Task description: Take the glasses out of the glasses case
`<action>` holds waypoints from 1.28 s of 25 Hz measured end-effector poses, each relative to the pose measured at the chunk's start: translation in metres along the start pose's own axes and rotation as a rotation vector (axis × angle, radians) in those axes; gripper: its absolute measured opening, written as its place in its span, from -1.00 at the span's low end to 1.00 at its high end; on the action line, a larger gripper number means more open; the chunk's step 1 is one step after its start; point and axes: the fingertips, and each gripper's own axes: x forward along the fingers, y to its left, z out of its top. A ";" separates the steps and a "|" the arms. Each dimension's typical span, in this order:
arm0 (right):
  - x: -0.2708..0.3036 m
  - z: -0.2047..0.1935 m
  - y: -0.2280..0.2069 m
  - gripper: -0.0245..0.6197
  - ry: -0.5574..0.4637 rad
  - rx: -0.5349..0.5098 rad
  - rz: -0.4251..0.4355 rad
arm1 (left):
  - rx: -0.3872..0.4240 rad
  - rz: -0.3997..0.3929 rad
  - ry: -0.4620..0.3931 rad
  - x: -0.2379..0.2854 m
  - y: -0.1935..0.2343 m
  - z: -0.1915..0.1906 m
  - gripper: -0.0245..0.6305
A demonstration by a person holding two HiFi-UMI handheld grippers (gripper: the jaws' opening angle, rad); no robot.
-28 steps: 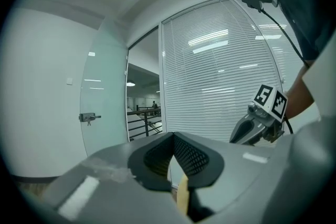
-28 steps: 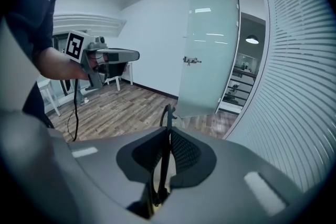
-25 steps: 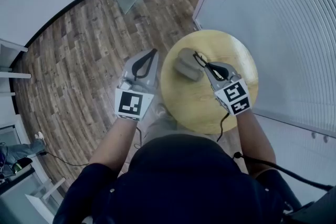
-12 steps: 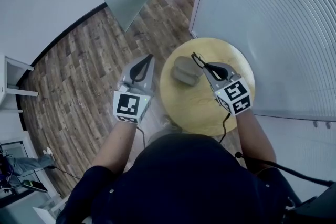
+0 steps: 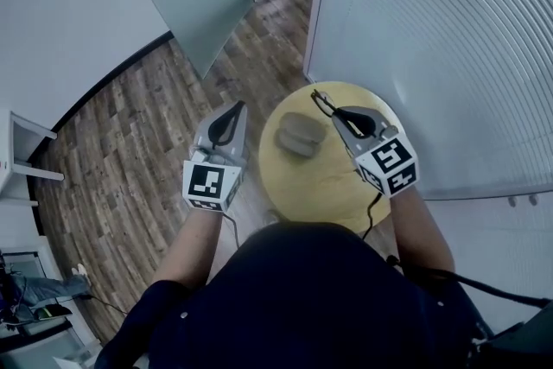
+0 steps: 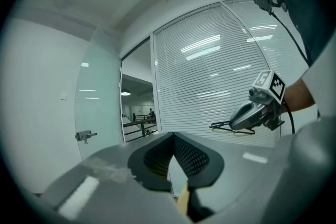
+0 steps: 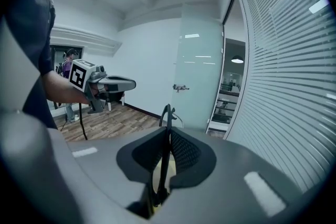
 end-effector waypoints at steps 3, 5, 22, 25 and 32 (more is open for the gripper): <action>-0.004 0.011 -0.007 -0.82 -0.020 -0.004 -0.009 | 0.000 0.009 -0.007 0.003 0.004 0.004 -0.91; -0.008 0.016 -0.014 -0.82 -0.033 0.005 -0.013 | 0.001 0.019 -0.011 0.006 0.008 0.007 -0.91; -0.021 0.034 -0.030 -0.83 -0.074 0.014 -0.086 | 0.005 -0.002 -0.047 0.016 0.014 0.024 -0.91; -0.021 0.035 -0.031 -0.83 -0.078 0.016 -0.086 | 0.005 -0.002 -0.042 0.017 0.015 0.025 -0.91; -0.019 0.034 -0.031 -0.83 -0.078 0.014 -0.075 | 0.011 0.004 -0.054 0.018 0.015 0.025 -0.91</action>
